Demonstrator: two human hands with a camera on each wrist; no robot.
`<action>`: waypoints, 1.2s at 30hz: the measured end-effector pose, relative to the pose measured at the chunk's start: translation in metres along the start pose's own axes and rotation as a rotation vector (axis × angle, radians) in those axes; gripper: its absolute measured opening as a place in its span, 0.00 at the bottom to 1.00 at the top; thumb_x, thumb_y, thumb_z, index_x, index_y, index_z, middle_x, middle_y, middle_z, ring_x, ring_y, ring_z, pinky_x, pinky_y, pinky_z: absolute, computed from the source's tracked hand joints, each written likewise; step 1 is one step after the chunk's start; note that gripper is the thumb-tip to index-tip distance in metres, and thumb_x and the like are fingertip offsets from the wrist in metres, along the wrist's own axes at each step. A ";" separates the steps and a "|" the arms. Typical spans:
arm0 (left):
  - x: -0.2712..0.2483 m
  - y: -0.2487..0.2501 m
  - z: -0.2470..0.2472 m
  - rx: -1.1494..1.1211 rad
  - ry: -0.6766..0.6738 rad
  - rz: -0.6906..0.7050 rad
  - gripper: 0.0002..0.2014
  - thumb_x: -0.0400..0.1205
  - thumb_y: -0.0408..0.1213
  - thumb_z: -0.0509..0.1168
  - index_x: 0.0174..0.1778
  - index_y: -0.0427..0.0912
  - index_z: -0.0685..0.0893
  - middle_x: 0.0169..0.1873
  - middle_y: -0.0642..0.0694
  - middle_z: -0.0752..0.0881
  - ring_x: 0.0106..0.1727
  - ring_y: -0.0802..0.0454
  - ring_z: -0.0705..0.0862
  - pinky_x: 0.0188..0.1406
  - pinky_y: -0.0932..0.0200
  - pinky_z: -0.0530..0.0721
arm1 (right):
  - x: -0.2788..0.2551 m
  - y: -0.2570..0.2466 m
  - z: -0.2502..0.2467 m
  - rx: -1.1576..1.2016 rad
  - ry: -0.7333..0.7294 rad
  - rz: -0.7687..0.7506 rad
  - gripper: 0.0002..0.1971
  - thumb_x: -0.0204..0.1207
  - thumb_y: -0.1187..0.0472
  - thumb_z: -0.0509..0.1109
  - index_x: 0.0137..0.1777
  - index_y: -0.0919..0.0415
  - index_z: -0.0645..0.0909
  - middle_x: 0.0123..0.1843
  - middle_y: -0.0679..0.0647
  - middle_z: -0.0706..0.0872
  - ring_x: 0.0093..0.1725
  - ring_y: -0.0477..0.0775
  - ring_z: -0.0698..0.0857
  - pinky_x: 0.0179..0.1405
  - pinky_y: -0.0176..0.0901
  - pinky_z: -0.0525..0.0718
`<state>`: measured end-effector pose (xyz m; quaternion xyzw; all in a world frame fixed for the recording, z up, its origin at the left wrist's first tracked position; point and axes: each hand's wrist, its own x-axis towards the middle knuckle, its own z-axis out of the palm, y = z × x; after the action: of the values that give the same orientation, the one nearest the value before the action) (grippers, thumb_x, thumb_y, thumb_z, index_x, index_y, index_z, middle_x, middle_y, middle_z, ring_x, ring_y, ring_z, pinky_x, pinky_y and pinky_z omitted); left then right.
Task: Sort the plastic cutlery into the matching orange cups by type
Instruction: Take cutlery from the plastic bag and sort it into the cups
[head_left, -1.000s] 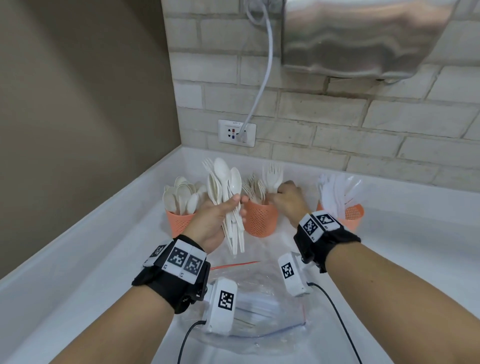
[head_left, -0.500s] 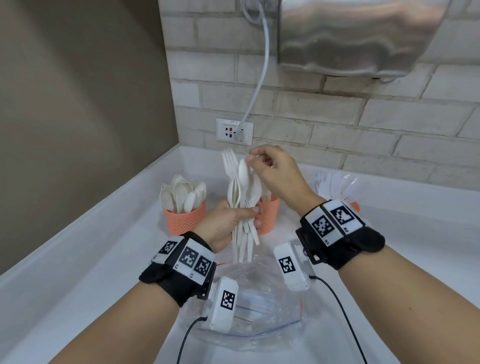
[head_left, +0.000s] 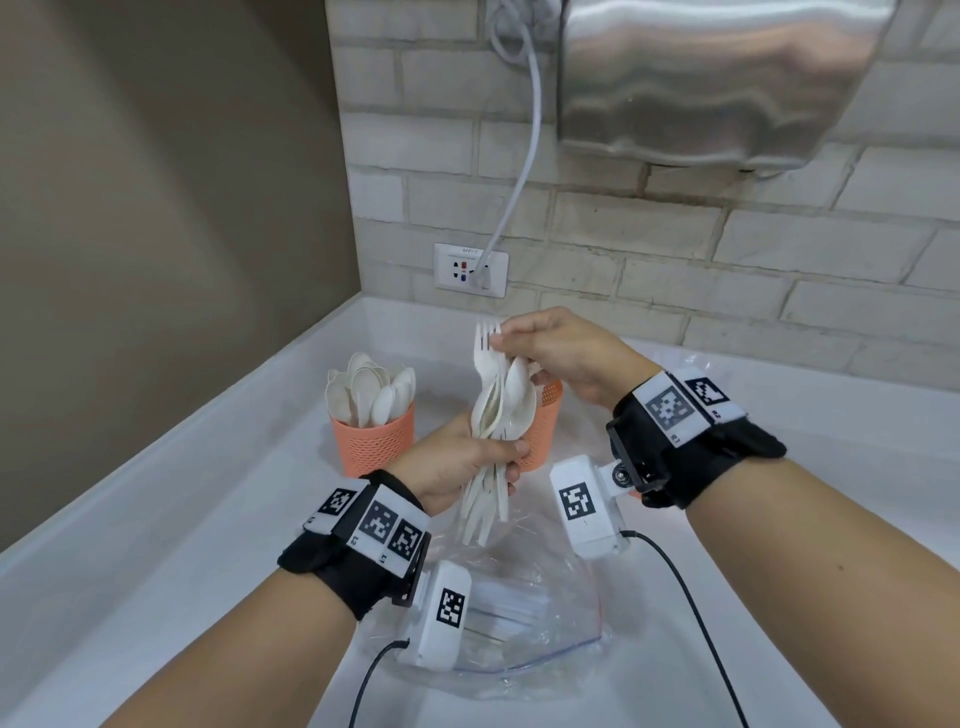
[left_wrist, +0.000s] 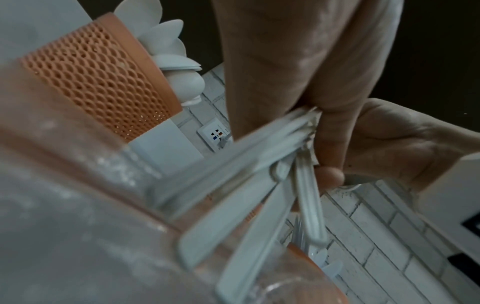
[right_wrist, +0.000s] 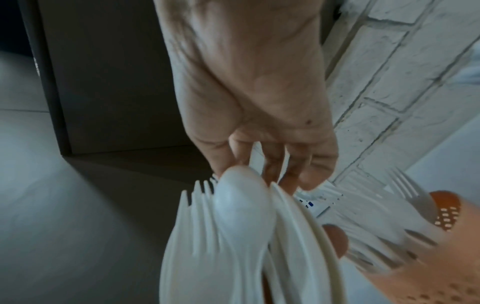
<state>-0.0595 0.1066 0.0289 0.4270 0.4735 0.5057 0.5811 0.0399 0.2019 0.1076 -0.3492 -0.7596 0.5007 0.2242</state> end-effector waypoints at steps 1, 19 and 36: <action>0.000 -0.001 0.000 0.007 0.009 -0.005 0.07 0.80 0.23 0.62 0.42 0.39 0.77 0.29 0.45 0.77 0.25 0.56 0.78 0.29 0.61 0.83 | 0.001 -0.001 -0.001 0.002 0.048 -0.047 0.10 0.80 0.59 0.66 0.36 0.51 0.80 0.35 0.48 0.83 0.36 0.45 0.78 0.33 0.35 0.73; 0.006 -0.001 0.007 0.029 0.161 0.142 0.21 0.81 0.23 0.61 0.70 0.33 0.69 0.33 0.49 0.79 0.26 0.65 0.81 0.27 0.66 0.80 | -0.024 0.025 0.024 0.053 0.097 -0.031 0.03 0.70 0.70 0.71 0.38 0.64 0.81 0.24 0.49 0.78 0.19 0.40 0.78 0.15 0.29 0.73; 0.002 -0.004 0.011 0.046 0.064 0.168 0.23 0.83 0.28 0.60 0.71 0.50 0.64 0.36 0.50 0.76 0.28 0.56 0.74 0.29 0.61 0.79 | -0.019 0.030 0.018 0.382 0.323 0.056 0.14 0.83 0.62 0.61 0.33 0.59 0.74 0.12 0.44 0.73 0.08 0.38 0.69 0.08 0.27 0.64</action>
<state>-0.0482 0.1084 0.0268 0.4618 0.4659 0.5552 0.5114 0.0490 0.1843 0.0727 -0.3969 -0.5953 0.5790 0.3908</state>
